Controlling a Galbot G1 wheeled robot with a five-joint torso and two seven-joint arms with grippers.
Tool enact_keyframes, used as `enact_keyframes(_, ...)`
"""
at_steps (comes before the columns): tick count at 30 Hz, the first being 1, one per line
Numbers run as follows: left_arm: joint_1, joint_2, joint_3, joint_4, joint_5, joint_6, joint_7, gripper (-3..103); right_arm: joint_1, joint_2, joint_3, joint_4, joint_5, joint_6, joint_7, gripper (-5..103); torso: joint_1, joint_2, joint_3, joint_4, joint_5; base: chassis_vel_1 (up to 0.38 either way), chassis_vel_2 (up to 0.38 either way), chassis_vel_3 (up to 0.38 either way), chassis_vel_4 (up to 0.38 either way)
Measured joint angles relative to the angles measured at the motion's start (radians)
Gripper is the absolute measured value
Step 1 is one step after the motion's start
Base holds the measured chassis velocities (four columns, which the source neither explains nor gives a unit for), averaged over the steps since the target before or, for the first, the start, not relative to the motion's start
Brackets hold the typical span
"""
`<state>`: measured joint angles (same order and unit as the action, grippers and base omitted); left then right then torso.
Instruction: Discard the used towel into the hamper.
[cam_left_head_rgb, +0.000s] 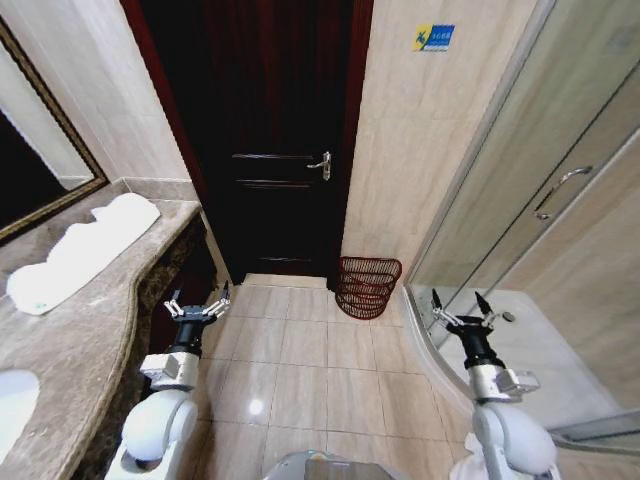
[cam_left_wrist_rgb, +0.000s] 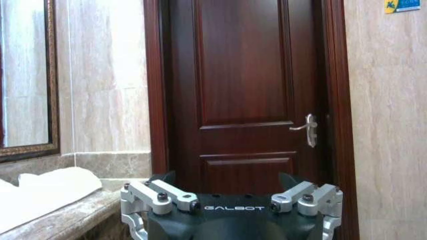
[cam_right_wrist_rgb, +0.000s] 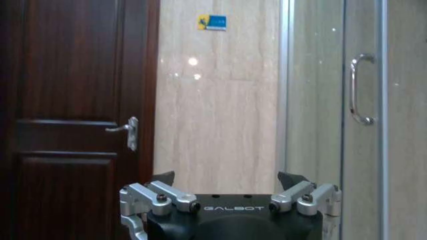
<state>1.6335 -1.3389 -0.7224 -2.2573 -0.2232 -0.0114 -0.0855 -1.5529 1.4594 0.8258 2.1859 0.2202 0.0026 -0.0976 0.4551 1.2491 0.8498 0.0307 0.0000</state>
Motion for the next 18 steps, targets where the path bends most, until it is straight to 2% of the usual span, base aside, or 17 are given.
enact_keyframes(7,0.011,0.004,0.000,-0.004,0.002,-0.007,0.011,100,-0.015,0.007,-0.003,-0.011,-0.026,0.024,0.005,100,0.000,0.000,0.000,-0.0001,0.0000,0.000,0.000,0.000,0.000)
enact_keyframes(11,0.012,-0.004,0.009,-0.008,0.013,0.009,-0.006,100,-0.024,0.006,-0.002,-0.010,-0.034,0.035,0.005,100,0.000,0.000,0.000,-0.0001,-0.0001,0.000,0.000,0.000,0.000)
enact_keyframes(18,0.020,-0.006,0.008,-0.018,0.016,0.013,-0.008,100,-0.030,-0.002,0.001,0.001,-0.035,0.035,0.001,100,0.000,0.000,0.000,0.0000,0.0001,-0.092,0.101,0.109,-0.096)
